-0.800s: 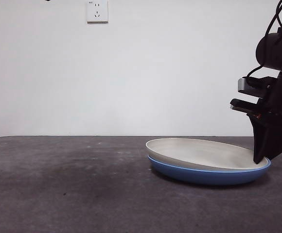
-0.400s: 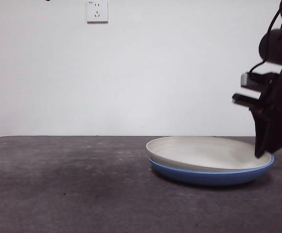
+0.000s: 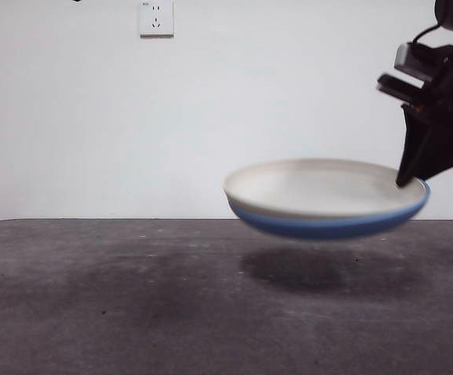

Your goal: Pick up the white plate, put it on the blue plate, put it on desk

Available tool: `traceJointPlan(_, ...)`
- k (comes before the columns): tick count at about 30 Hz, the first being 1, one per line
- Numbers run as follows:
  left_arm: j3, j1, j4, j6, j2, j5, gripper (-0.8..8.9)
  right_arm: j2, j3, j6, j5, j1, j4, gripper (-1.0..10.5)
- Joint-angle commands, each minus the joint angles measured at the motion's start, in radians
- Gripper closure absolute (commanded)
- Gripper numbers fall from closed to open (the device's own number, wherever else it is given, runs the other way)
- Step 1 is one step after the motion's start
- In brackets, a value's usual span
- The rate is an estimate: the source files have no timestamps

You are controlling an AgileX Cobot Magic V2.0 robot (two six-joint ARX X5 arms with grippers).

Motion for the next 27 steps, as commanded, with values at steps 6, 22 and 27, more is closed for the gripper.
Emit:
traceJointPlan(6, 0.007, -0.006, 0.008, 0.005, 0.008, 0.002, 4.7, 0.006, 0.061, 0.091, -0.017, 0.064, 0.051, 9.3)
traceJointPlan(22, 0.007, -0.006, 0.007, 0.005, 0.008, 0.002, 4.7, 0.196, 0.084, 0.233, 0.007, 0.197, 0.233, 9.3)
traceJointPlan(27, 0.007, -0.006, 0.007, 0.005, 0.008, 0.002, 4.7, 0.27, 0.084, 0.251, 0.007, 0.211, 0.259, 9.3)
